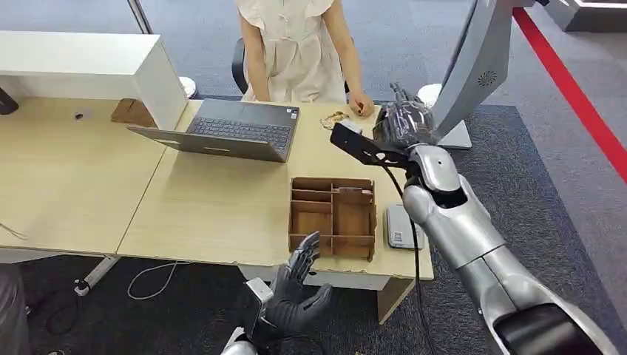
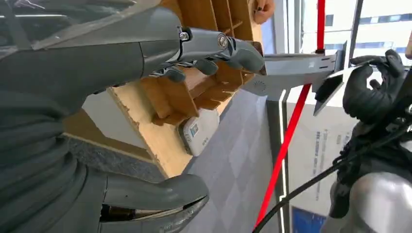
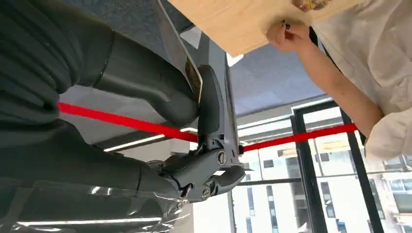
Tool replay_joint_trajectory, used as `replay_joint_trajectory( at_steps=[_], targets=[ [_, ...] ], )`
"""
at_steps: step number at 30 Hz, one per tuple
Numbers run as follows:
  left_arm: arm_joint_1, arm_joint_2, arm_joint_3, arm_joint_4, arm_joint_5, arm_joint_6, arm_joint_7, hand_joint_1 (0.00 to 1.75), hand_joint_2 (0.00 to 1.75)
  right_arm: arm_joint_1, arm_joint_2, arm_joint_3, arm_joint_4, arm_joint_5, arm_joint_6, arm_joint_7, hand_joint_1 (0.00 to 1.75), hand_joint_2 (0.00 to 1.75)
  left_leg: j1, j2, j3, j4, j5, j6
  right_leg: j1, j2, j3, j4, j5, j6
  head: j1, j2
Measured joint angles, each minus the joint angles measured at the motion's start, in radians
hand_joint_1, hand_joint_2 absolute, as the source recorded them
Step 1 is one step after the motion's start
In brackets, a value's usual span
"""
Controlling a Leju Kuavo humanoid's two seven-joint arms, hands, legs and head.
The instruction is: Pass the card to the sensor for recognition and then transmit it.
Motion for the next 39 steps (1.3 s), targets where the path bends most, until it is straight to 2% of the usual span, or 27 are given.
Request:
replay_joint_trajectory(
  at_steps=[7, 17, 23, 37, 38, 39],
  targets=[
    [-0.022, -0.007, -0.029, 0.036, 0.019, -0.010, -0.009, 0.00, 1.75, -0.050, 0.026, 0.024, 0.089, -0.008, 0.004, 0.013, 1.75, 1.75, 0.000, 0.000, 0.000, 0.000, 0.000, 0.000, 0.000, 0.000, 0.000, 0.000, 0.000, 0.000, 0.000, 0.000],
    [-0.045, -0.010, -0.067, 0.061, 0.047, -0.005, -0.009, 0.00, 1.75, -0.064, 0.026, 0.030, 0.111, 0.010, 0.032, 0.037, 1.75, 1.75, 0.000, 0.000, 0.000, 0.000, 0.000, 0.000, 0.000, 0.000, 0.000, 0.000, 0.000, 0.000, 0.000, 0.000],
    [-0.060, -0.010, -0.094, 0.064, 0.077, 0.025, -0.009, 0.00, 1.75, -0.067, 0.026, 0.034, 0.111, 0.023, 0.056, 0.042, 1.75, 1.75, 0.000, 0.000, 0.000, 0.000, 0.000, 0.000, 0.000, 0.000, 0.000, 0.000, 0.000, 0.000, 0.000, 0.000],
    [-0.071, -0.008, -0.124, 0.064, 0.109, 0.076, -0.008, 0.00, 1.75, -0.071, 0.032, 0.045, 0.111, 0.021, 0.054, 0.036, 1.75, 1.75, 0.000, 0.000, 0.000, 0.000, 0.000, 0.000, 0.000, 0.000, 0.000, 0.000, 0.000, 0.000, 0.000, 0.000],
    [-0.071, -0.008, -0.125, 0.064, 0.109, 0.077, -0.008, 0.00, 1.75, -0.071, 0.032, 0.045, 0.111, 0.021, 0.055, 0.036, 0.24, 1.75, 0.000, 0.000, 0.000, 0.000, 0.000, 0.000, 0.000, 0.000, 0.000, 0.000, 0.000, 0.000, 0.000, 0.000],
    [-0.071, -0.008, -0.126, 0.063, 0.109, 0.078, -0.008, 0.00, 1.75, -0.072, 0.033, 0.045, 0.111, 0.021, 0.055, 0.036, 0.00, 1.75, 0.000, 0.000, 0.000, 0.000, 0.000, 0.000, 0.000, 0.000, 0.000, 0.000, 0.000, 0.000, 0.000, 0.000]
  ],
)
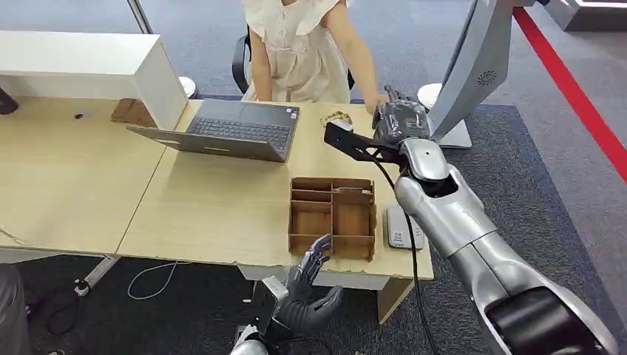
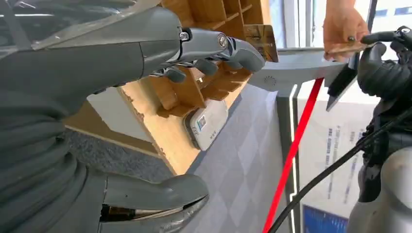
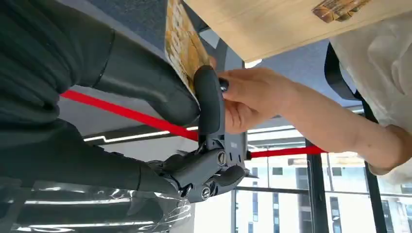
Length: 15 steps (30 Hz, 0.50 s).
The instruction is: Pass the card to the sensor for recognition and then transmit it.
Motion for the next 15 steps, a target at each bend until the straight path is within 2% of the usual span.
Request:
replay_joint_trajectory(
  at_steps=[5, 10, 12, 15],
  targets=[
    [0.001, 0.003, -0.001, -0.006, -0.002, 0.009, 0.001, 0.00, 1.75, -0.002, 0.002, 0.001, -0.001, -0.007, -0.009, 0.000, 0.00, 1.75, 0.000, 0.000, 0.000, 0.000, 0.000, 0.000, 0.000, 0.000, 0.000, 0.000, 0.000, 0.000, 0.000, 0.000],
    [0.005, 0.006, 0.000, -0.015, -0.013, 0.030, 0.003, 0.00, 1.75, -0.003, -0.003, -0.001, -0.034, -0.015, -0.084, 0.006, 0.00, 1.75, 0.000, 0.000, 0.000, 0.000, 0.000, 0.000, 0.000, 0.000, 0.000, 0.000, 0.000, 0.000, 0.000, 0.000],
    [0.007, 0.008, 0.003, -0.021, -0.025, 0.050, 0.003, 0.00, 1.75, 0.001, -0.008, -0.006, -0.065, -0.010, -0.149, 0.014, 0.00, 1.75, 0.000, 0.000, 0.000, 0.000, 0.000, 0.000, 0.000, 0.000, 0.000, 0.000, 0.000, 0.000, 0.000, 0.000],
    [0.016, 0.014, 0.012, -0.037, -0.054, 0.098, 0.004, 0.00, 1.75, 0.023, -0.018, -0.028, -0.145, -0.013, -0.287, 0.019, 0.00, 1.75, 0.000, 0.000, 0.001, 0.000, 0.000, 0.000, 0.000, 0.000, 0.000, 0.000, 0.000, 0.000, 0.000, 0.000]
  ],
)
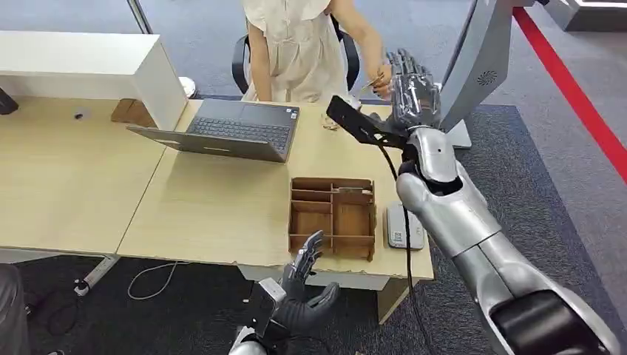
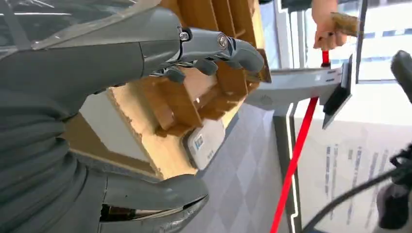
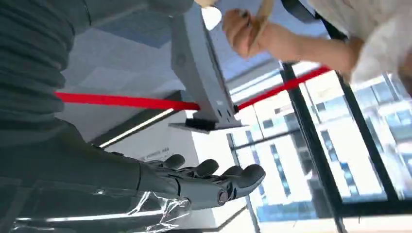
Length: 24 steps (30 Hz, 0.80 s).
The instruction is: Pass the card to the sensor for recognition and then transmit it.
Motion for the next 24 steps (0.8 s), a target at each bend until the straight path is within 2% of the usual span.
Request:
replay_joint_trajectory(
  at_steps=[3, 5, 8, 14, 18, 24],
  targets=[
    [0.015, 0.010, 0.014, -0.025, -0.037, 0.049, 0.003, 0.00, 1.75, 0.059, -0.010, -0.026, -0.095, -0.065, -0.105, -0.005, 0.00, 1.75, 0.000, 0.000, 0.000, 0.000, 0.000, 0.000, 0.000, 0.000, 0.000, 0.000, 0.000, 0.000, 0.000, 0.000],
    [0.028, 0.018, 0.027, -0.049, -0.073, 0.092, 0.010, 0.00, 1.75, 0.117, -0.018, -0.048, -0.166, -0.163, -0.172, -0.035, 0.00, 1.75, 0.000, 0.000, 0.000, 0.000, 0.000, 0.000, 0.000, 0.000, 0.000, 0.000, 0.000, 0.000, 0.000, 0.000],
    [0.056, 0.034, 0.052, -0.093, -0.120, 0.156, 0.015, 0.00, 1.75, 0.223, -0.036, -0.069, -0.269, -0.343, -0.224, -0.097, 0.00, 1.75, 0.000, -0.001, 0.000, 0.000, 0.000, 0.000, 0.000, 0.000, 0.000, 0.000, 0.000, 0.000, 0.000, 0.000],
    [0.114, 0.074, 0.096, -0.195, -0.153, 0.250, 0.022, 0.00, 1.75, 0.415, -0.089, -0.095, -0.423, -0.530, -0.251, -0.177, 0.00, 1.75, 0.000, -0.001, -0.001, 0.000, -0.001, 0.000, 0.000, 0.000, 0.000, -0.001, -0.001, 0.000, 0.000, 0.000],
    [0.145, 0.097, 0.112, -0.261, -0.165, 0.289, 0.035, 0.00, 1.75, 0.498, -0.121, -0.100, -0.475, -0.552, -0.240, -0.182, 0.00, 1.75, 0.000, -0.001, -0.001, 0.000, -0.001, 0.000, 0.000, 0.000, 0.000, -0.001, -0.001, 0.000, 0.000, 0.000],
    [0.171, 0.119, 0.120, -0.323, -0.162, 0.291, 0.035, 0.00, 1.75, 0.554, -0.147, -0.098, -0.506, -0.562, -0.209, -0.182, 0.00, 1.75, 0.000, -0.001, -0.001, 0.000, -0.001, 0.000, 0.000, 0.000, 0.000, -0.001, -0.001, 0.000, 0.000, 0.000]
  ],
)
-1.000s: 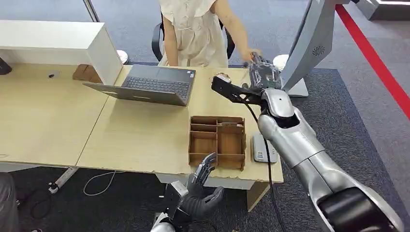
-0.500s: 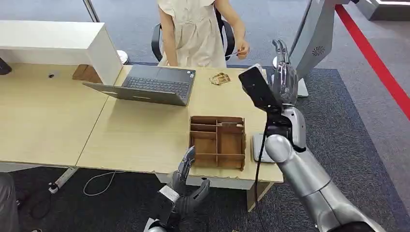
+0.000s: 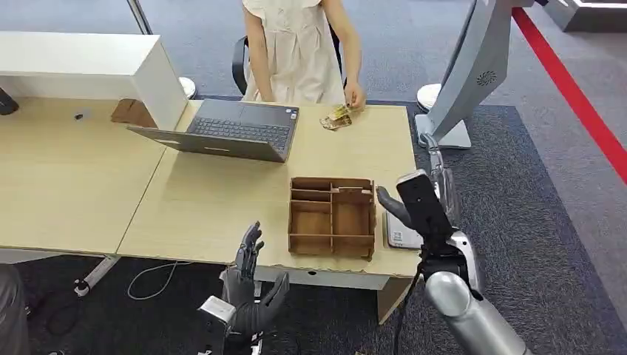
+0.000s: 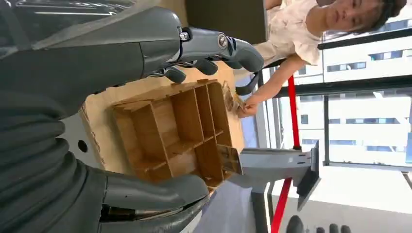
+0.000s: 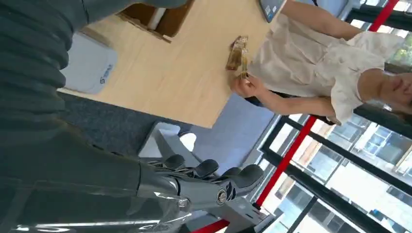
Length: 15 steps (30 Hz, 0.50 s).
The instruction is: Pass the card to the sensor for recognition and then transmit it.
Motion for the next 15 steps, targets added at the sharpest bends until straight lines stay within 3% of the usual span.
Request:
replay_joint_trajectory(
  at_steps=[10, 15],
  targets=[
    [0.012, 0.013, 0.002, -0.041, 0.009, -0.003, 0.000, 0.00, 1.75, 0.017, -0.014, 0.002, -0.014, 0.006, 0.012, 0.000, 0.00, 1.75, 0.000, 0.000, 0.000, 0.000, 0.000, 0.000, 0.000, 0.000, 0.000, 0.000, 0.000, 0.000, 0.000, 0.000],
    [0.011, 0.013, 0.002, -0.040, 0.030, -0.046, -0.008, 0.00, 1.75, 0.015, -0.014, 0.013, -0.006, 0.150, 0.013, 0.021, 0.00, 1.75, 0.000, 0.000, 0.000, 0.000, 0.000, 0.000, 0.000, 0.000, 0.000, 0.000, 0.000, 0.000, 0.000, 0.000]
  ],
)
